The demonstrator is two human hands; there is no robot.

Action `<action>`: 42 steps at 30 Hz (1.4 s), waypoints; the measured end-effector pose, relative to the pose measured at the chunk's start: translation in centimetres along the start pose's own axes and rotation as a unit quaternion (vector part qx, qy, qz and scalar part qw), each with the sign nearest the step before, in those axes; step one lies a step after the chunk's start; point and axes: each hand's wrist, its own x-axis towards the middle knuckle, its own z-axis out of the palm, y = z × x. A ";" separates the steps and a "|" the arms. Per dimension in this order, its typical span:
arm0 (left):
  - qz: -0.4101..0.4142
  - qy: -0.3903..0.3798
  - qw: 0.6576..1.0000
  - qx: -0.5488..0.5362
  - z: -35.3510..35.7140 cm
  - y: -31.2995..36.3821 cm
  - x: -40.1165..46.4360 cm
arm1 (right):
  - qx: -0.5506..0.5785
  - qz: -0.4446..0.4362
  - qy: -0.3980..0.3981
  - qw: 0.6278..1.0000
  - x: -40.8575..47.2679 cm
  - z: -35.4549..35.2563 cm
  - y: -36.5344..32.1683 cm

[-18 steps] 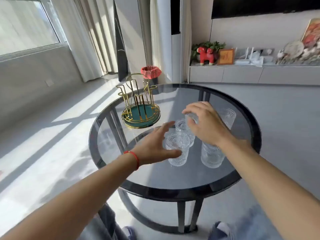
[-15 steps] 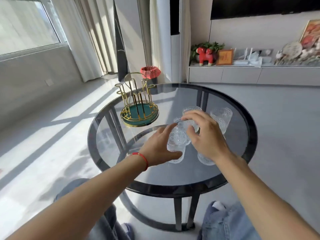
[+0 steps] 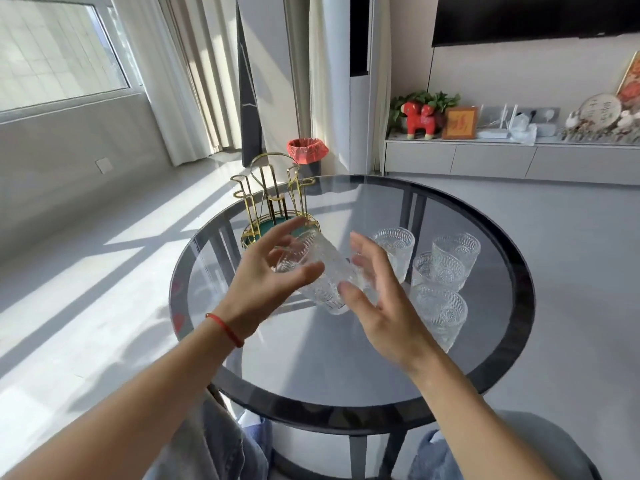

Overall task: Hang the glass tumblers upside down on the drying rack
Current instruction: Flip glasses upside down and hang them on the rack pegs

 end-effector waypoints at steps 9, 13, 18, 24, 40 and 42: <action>-0.131 -0.035 0.942 -0.307 -1.4 -3.8 3.6 | -0.019 0.136 -0.006 0.991 7.7 0.5 -1.8; -0.069 0.046 0.995 0.051 -2.7 -7.0 5.5 | -0.173 0.098 0.090 0.976 12.8 -2.6 -2.6; -0.074 0.099 0.902 0.414 -3.1 -12.4 6.7 | -0.187 0.032 0.202 0.961 21.8 -5.2 -3.5; -0.126 0.006 0.851 0.510 -2.6 -15.9 7.8 | -0.135 0.036 0.193 0.971 31.6 -1.6 -3.1; -0.108 -0.004 0.835 0.539 -2.2 -17.1 7.9 | -0.247 0.184 -0.098 0.946 41.5 6.9 -0.8; -0.106 -0.003 0.836 0.539 -2.2 -17.1 7.9 | -0.216 0.254 -0.152 0.930 42.0 7.2 -1.3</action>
